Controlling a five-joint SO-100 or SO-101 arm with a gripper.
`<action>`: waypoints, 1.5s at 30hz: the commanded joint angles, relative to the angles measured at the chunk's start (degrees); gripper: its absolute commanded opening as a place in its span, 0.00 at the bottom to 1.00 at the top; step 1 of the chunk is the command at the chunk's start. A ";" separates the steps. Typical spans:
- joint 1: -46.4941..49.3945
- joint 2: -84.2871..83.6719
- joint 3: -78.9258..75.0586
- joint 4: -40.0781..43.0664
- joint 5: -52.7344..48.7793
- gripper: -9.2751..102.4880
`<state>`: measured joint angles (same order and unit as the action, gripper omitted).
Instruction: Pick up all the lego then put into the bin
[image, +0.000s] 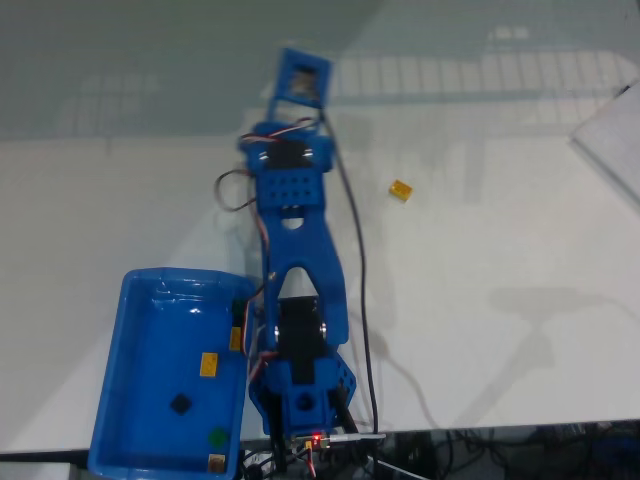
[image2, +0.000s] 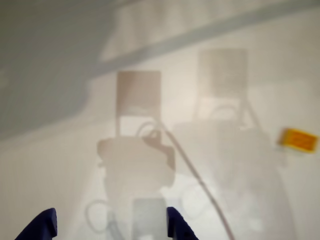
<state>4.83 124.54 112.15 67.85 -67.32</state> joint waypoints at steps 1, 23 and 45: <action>11.25 -0.88 -0.53 -1.49 -3.96 0.35; 31.46 -14.33 10.37 -27.60 -20.83 0.38; 34.37 -27.86 10.37 -38.67 -27.86 0.38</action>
<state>39.81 96.50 123.57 29.88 -95.19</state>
